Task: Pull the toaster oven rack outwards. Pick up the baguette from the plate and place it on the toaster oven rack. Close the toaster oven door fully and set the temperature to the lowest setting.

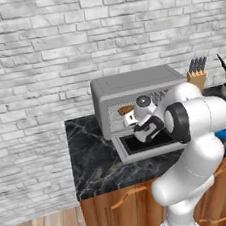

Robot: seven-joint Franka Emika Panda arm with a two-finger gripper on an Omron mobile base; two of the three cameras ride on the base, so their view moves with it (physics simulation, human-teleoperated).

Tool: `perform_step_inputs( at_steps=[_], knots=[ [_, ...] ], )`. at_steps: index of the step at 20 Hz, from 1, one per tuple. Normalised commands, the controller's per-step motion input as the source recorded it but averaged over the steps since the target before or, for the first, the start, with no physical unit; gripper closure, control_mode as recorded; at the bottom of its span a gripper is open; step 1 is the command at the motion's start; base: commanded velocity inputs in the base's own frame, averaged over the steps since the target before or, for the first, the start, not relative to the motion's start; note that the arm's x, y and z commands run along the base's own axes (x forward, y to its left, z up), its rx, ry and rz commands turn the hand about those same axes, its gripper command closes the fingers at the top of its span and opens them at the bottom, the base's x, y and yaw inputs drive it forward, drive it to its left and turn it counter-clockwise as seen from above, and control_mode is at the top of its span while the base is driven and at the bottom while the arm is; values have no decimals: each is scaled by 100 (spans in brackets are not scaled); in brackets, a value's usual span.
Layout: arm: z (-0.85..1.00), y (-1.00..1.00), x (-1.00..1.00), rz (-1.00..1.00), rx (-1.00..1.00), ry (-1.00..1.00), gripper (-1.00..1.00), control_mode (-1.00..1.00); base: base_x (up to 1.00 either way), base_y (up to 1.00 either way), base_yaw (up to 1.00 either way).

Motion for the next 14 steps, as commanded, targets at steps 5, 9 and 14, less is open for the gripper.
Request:
perform_step_inputs(
  at_steps=[5, 9, 14],
  knots=[
    [74, -22, -28, 6, 0, -5, -100, -100, 0, 0, 0],
    [80, -5, -39, 4, 0, 0, -100, -100, 0, 0, 0],
    [82, -8, -33, 2, 0, 6, -100, -100, 0, 0, 0]
  ],
)
